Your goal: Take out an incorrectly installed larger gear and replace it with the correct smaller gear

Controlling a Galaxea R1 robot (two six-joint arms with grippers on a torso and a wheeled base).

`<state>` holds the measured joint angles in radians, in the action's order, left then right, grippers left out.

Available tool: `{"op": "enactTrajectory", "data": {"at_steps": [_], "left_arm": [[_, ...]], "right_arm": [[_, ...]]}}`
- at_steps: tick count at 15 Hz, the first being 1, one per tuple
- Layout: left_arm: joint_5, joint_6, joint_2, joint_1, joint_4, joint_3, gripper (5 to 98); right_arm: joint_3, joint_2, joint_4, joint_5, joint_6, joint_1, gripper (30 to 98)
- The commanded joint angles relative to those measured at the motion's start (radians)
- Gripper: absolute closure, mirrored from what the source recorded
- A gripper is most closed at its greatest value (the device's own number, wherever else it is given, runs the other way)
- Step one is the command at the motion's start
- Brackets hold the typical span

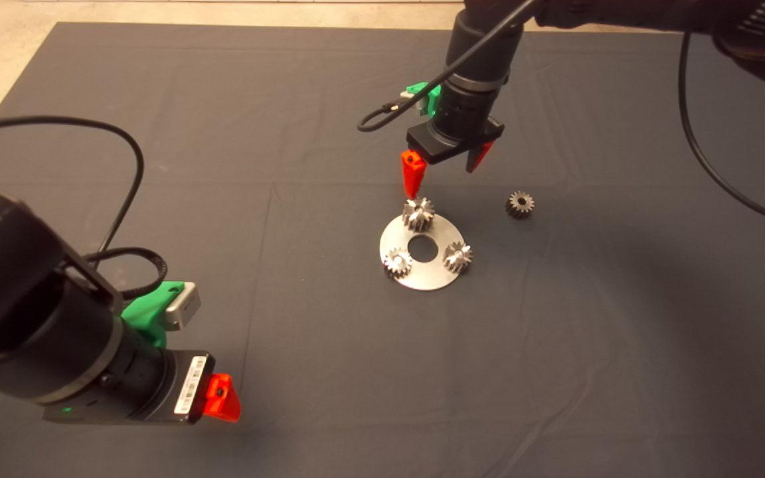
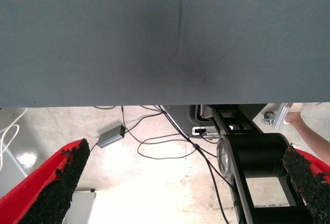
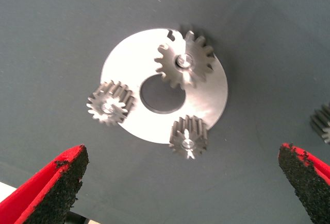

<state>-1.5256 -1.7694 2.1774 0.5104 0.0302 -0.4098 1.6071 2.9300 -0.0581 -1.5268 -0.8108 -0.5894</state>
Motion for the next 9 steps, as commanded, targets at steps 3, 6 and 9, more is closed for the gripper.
{"op": "enactTrajectory", "data": {"at_steps": [3,6,9], "left_arm": [[-0.071,-0.005,-0.003,0.016,-0.013,0.014,6.1],[-0.07,-0.005,-0.003,0.016,-0.013,0.014,6.1],[-0.07,-0.005,-0.003,0.016,-0.013,0.014,6.1]], "right_arm": [[0.048,0.038,0.072,-0.131,0.038,0.047,30.8],[0.043,0.038,0.106,-0.131,0.038,0.068,30.8],[0.042,0.038,0.125,-0.131,0.037,0.074,30.8]]}}
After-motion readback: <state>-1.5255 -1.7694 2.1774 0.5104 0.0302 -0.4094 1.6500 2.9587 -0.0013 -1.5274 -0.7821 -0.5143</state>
